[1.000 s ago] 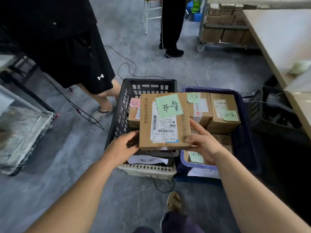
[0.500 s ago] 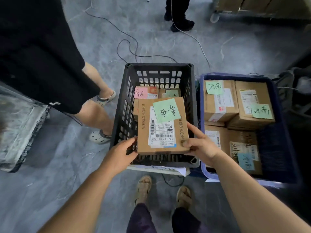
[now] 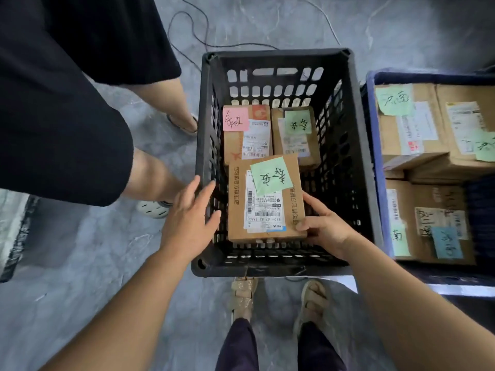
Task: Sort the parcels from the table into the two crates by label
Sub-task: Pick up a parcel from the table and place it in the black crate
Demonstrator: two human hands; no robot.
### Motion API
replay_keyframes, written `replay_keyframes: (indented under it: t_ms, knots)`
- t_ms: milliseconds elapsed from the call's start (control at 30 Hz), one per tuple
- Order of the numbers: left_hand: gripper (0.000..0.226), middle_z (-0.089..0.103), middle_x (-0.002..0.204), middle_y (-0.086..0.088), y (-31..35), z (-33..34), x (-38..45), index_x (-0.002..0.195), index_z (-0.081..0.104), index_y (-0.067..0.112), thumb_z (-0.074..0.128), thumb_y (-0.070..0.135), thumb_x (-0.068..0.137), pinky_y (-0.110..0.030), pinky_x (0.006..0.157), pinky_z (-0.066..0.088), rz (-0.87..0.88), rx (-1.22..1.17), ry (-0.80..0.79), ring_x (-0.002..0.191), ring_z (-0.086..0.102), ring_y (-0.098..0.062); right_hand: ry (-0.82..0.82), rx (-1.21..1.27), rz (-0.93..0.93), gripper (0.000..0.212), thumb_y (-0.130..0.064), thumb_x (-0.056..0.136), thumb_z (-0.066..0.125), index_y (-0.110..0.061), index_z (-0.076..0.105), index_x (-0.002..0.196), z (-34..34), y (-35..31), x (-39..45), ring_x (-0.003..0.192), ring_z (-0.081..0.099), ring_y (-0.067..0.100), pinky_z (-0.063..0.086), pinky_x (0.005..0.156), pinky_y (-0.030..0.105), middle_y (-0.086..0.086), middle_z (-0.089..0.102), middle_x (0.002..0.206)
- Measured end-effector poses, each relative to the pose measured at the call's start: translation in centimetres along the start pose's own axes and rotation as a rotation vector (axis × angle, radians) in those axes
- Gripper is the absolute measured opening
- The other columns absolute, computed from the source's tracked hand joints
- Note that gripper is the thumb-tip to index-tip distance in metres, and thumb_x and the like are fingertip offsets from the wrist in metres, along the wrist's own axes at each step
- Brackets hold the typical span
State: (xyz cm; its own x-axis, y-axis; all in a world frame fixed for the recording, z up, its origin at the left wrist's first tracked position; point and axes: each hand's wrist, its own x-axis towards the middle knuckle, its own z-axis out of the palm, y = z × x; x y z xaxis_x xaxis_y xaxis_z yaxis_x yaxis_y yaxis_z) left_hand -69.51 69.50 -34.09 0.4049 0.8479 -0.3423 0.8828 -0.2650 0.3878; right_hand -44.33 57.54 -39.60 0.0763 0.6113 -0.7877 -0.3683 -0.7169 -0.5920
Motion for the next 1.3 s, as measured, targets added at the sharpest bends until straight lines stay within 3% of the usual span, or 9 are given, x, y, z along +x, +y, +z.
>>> replay_keyframes:
  t_ms: [167,233,333,500,767,1000,1133,1200,1300]
  knots:
    - [0.076,0.007,0.16,-0.009,-0.2,2.4,2.3,0.153,-0.008,0.022,0.045,0.027,0.098,-0.044,0.105,0.035,-0.116,-0.051,0.049,0.142,0.024,-0.031,0.011,-0.034,0.112,0.1,-0.002,0.059,0.069,-0.042,0.039,0.145,0.8,0.8,4.4,0.116,0.059,0.034,0.041,0.105,0.054,0.007,0.071,0.117]
    - [0.075,0.018,0.156,-0.012,-0.2,3.6,2.5,0.152,-0.01,0.022,0.042,0.02,0.099,-0.043,0.085,0.046,-0.123,-0.058,0.115,0.128,0.043,-0.037,0.025,-0.02,0.149,0.091,0.007,0.072,0.063,-0.039,0.037,0.145,1.1,1.1,6.3,0.116,0.059,0.034,0.047,0.098,0.048,0.011,0.068,0.121]
    - [0.071,0.027,0.153,-0.016,-0.6,4.5,2.4,0.153,0.001,0.019,0.042,0.011,0.097,-0.034,0.055,0.037,-0.086,-0.044,0.208,0.096,0.059,-0.041,0.017,-0.054,0.199,0.086,0.011,0.083,0.056,-0.04,0.032,0.148,1.6,1.8,9.2,0.115,0.06,0.031,0.052,0.086,0.041,0.009,0.065,0.124]
    - [0.07,0.04,0.143,-0.021,-0.9,4.8,2.4,0.153,0.008,0.018,0.044,0.007,0.094,-0.031,0.053,0.035,-0.038,-0.06,0.26,0.087,0.061,-0.041,0.088,-0.278,0.257,0.05,-0.022,0.097,0.058,-0.036,0.041,0.143,3.1,3.3,12.7,0.121,0.053,0.029,0.044,0.102,0.054,0.0,0.057,0.134]
    - [0.07,0.048,0.132,-0.021,-1.2,5.1,2.5,0.152,0.01,0.013,0.046,0.005,0.093,-0.026,0.047,0.034,-0.005,-0.084,0.261,0.07,0.06,-0.031,0.248,-0.733,0.181,0.039,-0.029,0.096,0.058,-0.017,0.05,0.133,4.8,1.3,14.4,0.115,0.058,0.027,0.048,0.095,0.035,0.006,0.06,0.131]
    - [0.079,0.035,0.14,-0.016,-0.4,3.7,2.5,0.152,-0.011,0.016,0.044,0.013,0.096,-0.032,0.057,0.04,-0.115,0.038,0.071,0.075,0.049,-0.021,0.344,-1.232,0.114,0.037,-0.029,0.093,0.052,-0.019,0.048,0.129,6.0,-3.4,7.2,0.109,0.057,0.027,0.046,0.077,0.034,0.009,0.05,0.128]
    - [0.095,0.013,0.157,-0.011,0.0,0.6,2.6,0.148,-0.024,0.019,0.053,0.032,0.094,-0.039,0.088,0.048,-0.117,0.083,-0.201,0.119,0.049,-0.03,0.377,-1.341,0.042,0.041,-0.022,0.096,0.048,-0.017,0.045,0.137,5.8,-5.6,0.8,0.12,0.05,0.029,0.046,0.084,0.036,0.01,0.045,0.136]
    - [0.086,0.0,0.161,-0.01,0.8,-1.8,3.0,0.152,-0.009,0.017,0.051,0.039,0.094,-0.042,0.101,0.042,-0.132,0.191,-0.272,0.135,0.035,-0.032,0.419,-1.343,0.006,0.045,-0.022,0.097,0.047,-0.017,0.042,0.141,5.4,-6.5,-2.7,0.123,0.047,0.029,0.047,0.088,0.038,0.01,0.044,0.137]
    - [0.058,-0.005,0.161,-0.007,3.6,-4.9,2.7,0.143,0.031,0.015,0.046,0.043,0.095,-0.041,0.106,0.035,-0.045,0.28,-0.169,0.141,0.023,-0.03,0.49,-1.32,-0.029,0.043,-0.024,0.099,0.045,-0.017,0.042,0.141,4.5,-7.5,-7.8,0.121,0.047,0.028,0.048,0.086,0.038,0.009,0.045,0.136]
